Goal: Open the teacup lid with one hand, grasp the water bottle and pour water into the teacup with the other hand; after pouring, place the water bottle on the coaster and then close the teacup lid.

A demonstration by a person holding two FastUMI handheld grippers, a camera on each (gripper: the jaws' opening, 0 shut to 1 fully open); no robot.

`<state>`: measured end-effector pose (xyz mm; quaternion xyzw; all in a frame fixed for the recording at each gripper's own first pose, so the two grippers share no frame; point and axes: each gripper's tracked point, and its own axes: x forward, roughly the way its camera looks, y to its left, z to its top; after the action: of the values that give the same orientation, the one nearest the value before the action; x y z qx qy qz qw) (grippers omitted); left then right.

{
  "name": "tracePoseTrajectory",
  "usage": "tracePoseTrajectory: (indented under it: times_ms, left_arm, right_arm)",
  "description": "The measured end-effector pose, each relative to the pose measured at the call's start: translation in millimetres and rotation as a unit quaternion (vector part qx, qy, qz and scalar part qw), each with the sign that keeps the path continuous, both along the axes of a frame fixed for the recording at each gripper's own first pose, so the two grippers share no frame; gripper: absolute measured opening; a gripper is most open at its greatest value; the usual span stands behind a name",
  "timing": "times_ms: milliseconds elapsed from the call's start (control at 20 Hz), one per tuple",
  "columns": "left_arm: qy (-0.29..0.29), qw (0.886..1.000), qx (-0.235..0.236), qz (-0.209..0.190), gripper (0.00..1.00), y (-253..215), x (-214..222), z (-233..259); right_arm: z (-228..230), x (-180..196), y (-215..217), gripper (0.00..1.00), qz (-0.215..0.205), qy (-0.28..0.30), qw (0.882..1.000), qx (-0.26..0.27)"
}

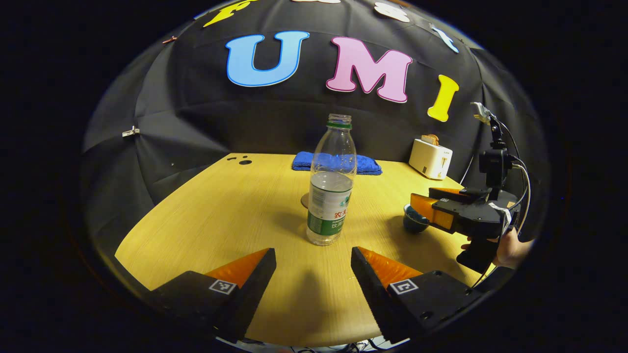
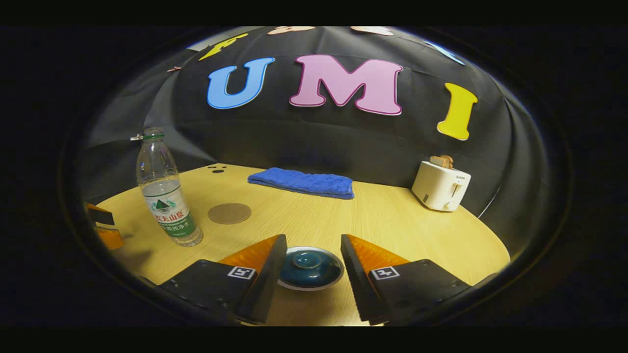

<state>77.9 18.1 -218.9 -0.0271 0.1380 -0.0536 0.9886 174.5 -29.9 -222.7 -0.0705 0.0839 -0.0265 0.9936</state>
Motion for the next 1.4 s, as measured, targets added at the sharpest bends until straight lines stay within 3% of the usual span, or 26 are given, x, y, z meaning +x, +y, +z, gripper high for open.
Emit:
tracePoseTrajectory:
  times_ms: [100, 350, 400, 450, 500, 650, 700, 850, 900, 1050, 1200, 1400]
  left_arm:
    - [0.003, 1.0, -0.005, 0.004, 0.98, 1, 1, -1]
    - [0.005, 1.0, 0.005, -0.006, 0.98, -2, 1, -6]
    - [0.005, 1.0, 0.004, -0.007, 0.98, -3, 1, -6]
    - [0.006, 1.0, 0.001, -0.007, 0.98, -4, 2, -7]
    - [0.006, 1.0, -0.002, -0.006, 0.98, -4, 2, -7]
    - [-0.008, 1.0, 0.003, -0.011, 0.98, -7, 11, 3]
    - [-0.021, 1.0, 0.009, -0.018, 0.98, -8, 16, 12]
    - [-0.042, 0.998, 0.009, -0.05, 0.98, -24, 31, 25]
    - [-0.051, 0.997, 0.008, -0.056, 0.98, -30, 38, 28]
    - [-0.081, 0.996, 0.014, -0.047, 0.98, -37, 66, 44]
    - [-0.089, 0.996, -0.002, -0.033, 0.98, -41, 97, 48]
    - [-0.091, 0.996, -0.008, -0.013, 0.98, -36, 124, 46]
  right_arm:
    - [-5, 0, 1, 0.7, 0.0, 0.007, 1.0, -0.004]
    - [-8, 3, 3, 0.48, 0.007, 0.026, 1.0, 0.013]
    - [-7, 3, 4, 0.51, 0.011, 0.026, 1.0, 0.012]
    - [-7, 4, 6, 0.35, 0.015, 0.029, 0.999, 0.012]
    - [-7, 4, 6, 0.29, 0.017, 0.03, 0.999, 0.014]
    - [-6, 2, 5, 0.31, 0.018, 0.038, 0.999, 0.022]
    - [-7, 4, 6, 0.23, 0.023, 0.046, 0.998, 0.023]
    - [4, 4, 7, 0.29, 0.026, 0.041, 0.998, 0.04]
    - [9, 5, 4, 0.19, 0.022, 0.04, 0.998, 0.046]
    - [32, 6, -3, 0.28, 0.017, 0.026, 0.997, 0.066]
    - [50, -3, -16, 0.23, 0.007, 0.011, 0.998, 0.062]
    - [40, -26, -32, 0.19, -0.011, 0.027, 0.998, 0.059]
